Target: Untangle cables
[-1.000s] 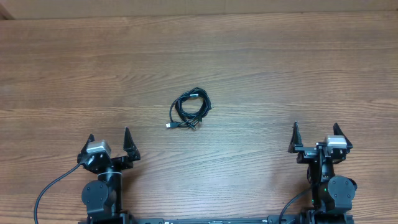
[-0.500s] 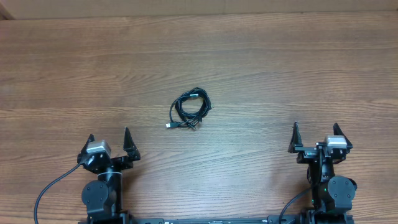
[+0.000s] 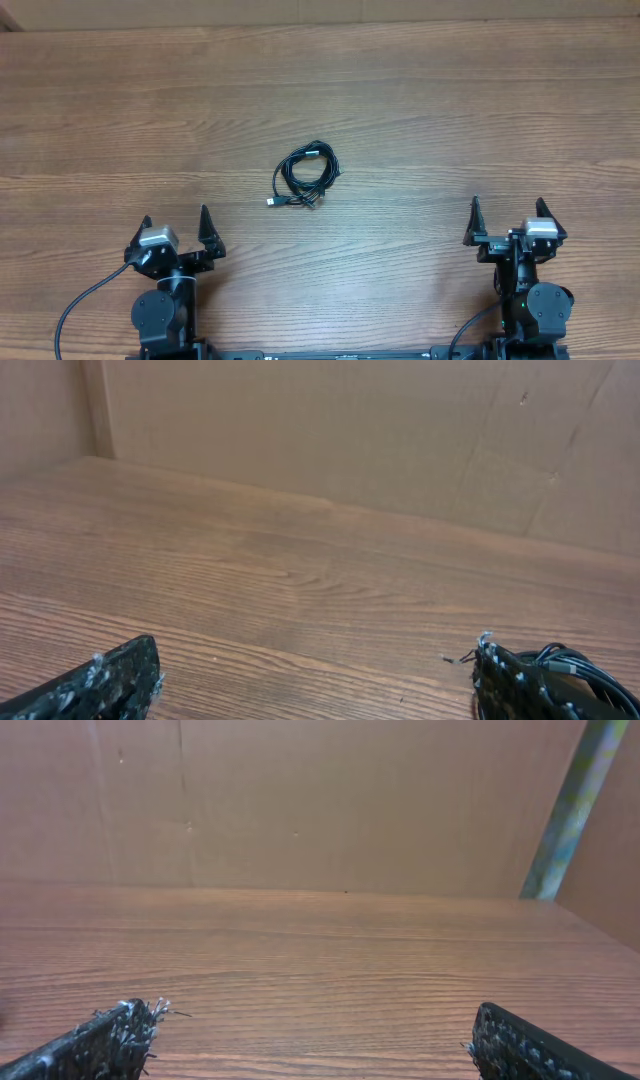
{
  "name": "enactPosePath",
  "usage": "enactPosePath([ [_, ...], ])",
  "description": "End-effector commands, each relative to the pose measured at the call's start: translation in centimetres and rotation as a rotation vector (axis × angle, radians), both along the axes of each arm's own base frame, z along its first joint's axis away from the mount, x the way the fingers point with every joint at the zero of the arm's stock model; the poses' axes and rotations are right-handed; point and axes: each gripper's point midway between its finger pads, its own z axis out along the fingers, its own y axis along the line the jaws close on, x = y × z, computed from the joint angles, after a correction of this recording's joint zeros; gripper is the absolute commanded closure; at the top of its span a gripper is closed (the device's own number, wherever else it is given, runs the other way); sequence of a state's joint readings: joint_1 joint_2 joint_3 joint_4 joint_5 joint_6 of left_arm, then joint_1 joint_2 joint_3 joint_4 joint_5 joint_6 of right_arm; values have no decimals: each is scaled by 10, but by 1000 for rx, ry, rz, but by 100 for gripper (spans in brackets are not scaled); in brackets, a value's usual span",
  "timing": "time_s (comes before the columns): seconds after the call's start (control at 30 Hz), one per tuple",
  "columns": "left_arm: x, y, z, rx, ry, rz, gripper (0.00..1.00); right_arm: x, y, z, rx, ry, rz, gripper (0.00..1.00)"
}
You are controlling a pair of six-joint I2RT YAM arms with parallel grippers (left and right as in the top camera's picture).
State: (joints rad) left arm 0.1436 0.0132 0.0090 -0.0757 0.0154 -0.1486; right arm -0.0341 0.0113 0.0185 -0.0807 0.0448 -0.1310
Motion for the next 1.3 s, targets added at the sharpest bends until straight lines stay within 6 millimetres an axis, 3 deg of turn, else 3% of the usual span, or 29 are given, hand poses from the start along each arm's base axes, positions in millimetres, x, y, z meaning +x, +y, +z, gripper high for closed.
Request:
enactPosePath([
  [0.0, 0, -2, 0, 22, -2, -12, 0, 0, -2, -3, -2, 3, -10, 0],
  [0.4, -1, 7, 0, 73, 4, 41, 1, 0, -2, -3, -1, 3, -10, 0],
  [0.9, 0, -1, 3, 46, -10, -7, 1, 0, -2, -3, -2, 3, -10, 0],
  [1.03, 2, -13, 13, 29, -56, -77, 0, 0, -2, -3, -2, 3, -10, 0],
  [1.27, -2, -25, 52, 36, -175, -143, 0, 0, -2, -3, -2, 3, -10, 0],
])
